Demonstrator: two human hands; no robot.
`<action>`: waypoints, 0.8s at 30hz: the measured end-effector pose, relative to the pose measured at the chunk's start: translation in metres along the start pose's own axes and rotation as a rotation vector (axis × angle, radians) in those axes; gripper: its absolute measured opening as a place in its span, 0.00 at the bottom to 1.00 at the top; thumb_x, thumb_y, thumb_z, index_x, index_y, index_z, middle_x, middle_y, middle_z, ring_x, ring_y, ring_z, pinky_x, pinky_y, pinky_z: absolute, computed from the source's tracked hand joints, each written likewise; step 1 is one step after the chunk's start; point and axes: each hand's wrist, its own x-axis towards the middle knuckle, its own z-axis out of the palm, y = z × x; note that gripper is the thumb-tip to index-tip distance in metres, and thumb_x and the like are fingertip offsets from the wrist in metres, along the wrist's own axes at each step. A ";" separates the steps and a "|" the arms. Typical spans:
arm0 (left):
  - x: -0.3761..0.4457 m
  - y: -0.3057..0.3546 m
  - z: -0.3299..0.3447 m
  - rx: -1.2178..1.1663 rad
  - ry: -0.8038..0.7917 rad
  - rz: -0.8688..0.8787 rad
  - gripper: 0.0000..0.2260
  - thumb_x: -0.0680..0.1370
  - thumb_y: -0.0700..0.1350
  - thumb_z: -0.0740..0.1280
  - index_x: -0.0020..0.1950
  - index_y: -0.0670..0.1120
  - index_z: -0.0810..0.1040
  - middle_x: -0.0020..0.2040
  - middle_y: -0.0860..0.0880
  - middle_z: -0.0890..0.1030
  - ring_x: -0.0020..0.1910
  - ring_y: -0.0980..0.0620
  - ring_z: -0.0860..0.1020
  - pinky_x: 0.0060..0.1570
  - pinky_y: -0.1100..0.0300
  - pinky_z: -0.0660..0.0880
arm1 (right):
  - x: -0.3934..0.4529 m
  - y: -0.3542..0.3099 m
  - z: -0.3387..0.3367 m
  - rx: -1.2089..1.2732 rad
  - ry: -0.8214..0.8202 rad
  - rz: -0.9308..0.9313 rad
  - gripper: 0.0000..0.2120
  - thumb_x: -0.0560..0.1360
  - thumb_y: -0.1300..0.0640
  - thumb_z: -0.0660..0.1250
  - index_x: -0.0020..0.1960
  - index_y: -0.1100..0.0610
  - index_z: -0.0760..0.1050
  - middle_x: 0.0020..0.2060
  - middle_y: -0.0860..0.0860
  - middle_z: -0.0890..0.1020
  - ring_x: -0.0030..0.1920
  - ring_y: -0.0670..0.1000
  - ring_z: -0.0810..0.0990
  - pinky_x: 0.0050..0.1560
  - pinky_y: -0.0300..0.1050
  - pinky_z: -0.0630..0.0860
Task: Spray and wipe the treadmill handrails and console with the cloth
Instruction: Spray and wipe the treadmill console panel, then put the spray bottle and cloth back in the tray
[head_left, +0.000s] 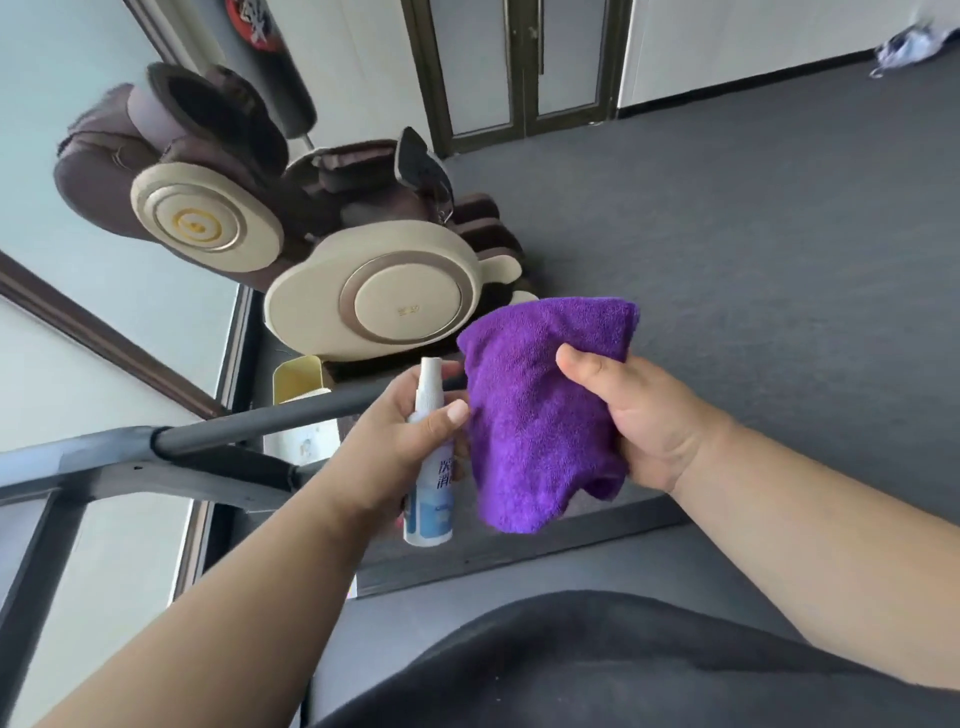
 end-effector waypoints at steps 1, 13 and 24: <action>0.010 -0.001 0.011 -0.031 0.003 -0.006 0.24 0.72 0.49 0.74 0.66 0.45 0.75 0.50 0.44 0.82 0.42 0.49 0.81 0.37 0.54 0.77 | 0.002 -0.005 -0.011 0.011 0.004 0.003 0.15 0.74 0.53 0.69 0.59 0.58 0.80 0.53 0.58 0.84 0.52 0.56 0.84 0.49 0.50 0.81; 0.132 0.005 0.036 0.209 0.410 -0.035 0.15 0.67 0.59 0.74 0.51 0.63 0.77 0.40 0.55 0.84 0.39 0.51 0.83 0.45 0.46 0.82 | 0.072 -0.041 -0.085 -0.613 0.352 -0.114 0.46 0.65 0.45 0.73 0.72 0.27 0.48 0.53 0.43 0.83 0.52 0.46 0.83 0.59 0.48 0.77; 0.254 0.029 0.052 0.311 0.179 0.009 0.12 0.77 0.43 0.72 0.54 0.60 0.79 0.35 0.56 0.81 0.34 0.55 0.80 0.35 0.60 0.78 | 0.140 -0.096 -0.163 -0.846 0.246 -0.212 0.21 0.77 0.55 0.67 0.61 0.30 0.73 0.57 0.28 0.78 0.57 0.33 0.77 0.60 0.32 0.71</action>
